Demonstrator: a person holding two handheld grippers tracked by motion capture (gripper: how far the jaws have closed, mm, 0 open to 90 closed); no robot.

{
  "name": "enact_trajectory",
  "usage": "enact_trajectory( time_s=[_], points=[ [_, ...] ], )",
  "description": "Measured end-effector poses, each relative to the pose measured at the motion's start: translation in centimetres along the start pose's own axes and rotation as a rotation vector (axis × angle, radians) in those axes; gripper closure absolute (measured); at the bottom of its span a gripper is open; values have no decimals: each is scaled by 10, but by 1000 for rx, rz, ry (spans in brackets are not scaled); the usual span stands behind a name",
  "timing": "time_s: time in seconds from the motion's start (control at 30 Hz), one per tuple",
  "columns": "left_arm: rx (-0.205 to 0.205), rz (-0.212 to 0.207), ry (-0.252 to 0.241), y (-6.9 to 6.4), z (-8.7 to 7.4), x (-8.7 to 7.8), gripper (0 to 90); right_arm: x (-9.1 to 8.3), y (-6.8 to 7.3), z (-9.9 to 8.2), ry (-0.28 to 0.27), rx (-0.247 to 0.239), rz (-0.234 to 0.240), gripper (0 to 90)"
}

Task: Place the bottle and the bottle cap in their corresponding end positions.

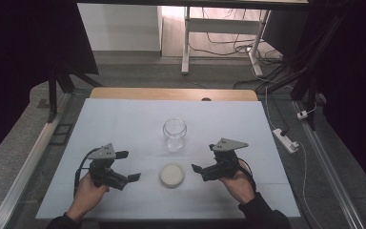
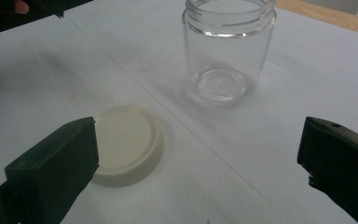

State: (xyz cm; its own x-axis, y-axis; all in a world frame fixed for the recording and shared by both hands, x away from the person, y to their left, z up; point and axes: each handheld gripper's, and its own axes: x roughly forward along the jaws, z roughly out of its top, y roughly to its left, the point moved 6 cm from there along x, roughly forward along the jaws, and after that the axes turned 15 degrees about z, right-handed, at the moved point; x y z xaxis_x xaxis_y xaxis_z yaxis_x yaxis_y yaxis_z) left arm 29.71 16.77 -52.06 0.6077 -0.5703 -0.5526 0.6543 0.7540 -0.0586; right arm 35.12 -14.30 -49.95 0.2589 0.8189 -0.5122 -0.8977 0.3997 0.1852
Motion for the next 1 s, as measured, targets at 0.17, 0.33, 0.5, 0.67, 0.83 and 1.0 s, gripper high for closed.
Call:
enact_trajectory(
  time_s=[0.17, 0.33, 0.5, 0.67, 0.83, 1.0],
  points=[
    [-17, 30, -14, 5, -7, -12, 0, -16, 1, -10, -18, 17, -15, 0],
    [-35, 61, -28, 10, -14, -26, 0, -31, 2, -22, -28, 32, -36, 0],
    [-53, 95, -36, 15, -21, -38, 0, -47, 2, -32, -40, 45, -67, 0],
    [-73, 130, -33, 20, -30, -48, 0, -61, 1, -42, -52, 64, -99, 0],
    [-95, 165, -37, 23, -40, -59, 0, -77, 1, -54, -66, 83, -138, 0],
    [-116, 190, -27, 26, -52, -67, 0, -92, 1, -65, -87, 104, -179, 0]
  ],
)
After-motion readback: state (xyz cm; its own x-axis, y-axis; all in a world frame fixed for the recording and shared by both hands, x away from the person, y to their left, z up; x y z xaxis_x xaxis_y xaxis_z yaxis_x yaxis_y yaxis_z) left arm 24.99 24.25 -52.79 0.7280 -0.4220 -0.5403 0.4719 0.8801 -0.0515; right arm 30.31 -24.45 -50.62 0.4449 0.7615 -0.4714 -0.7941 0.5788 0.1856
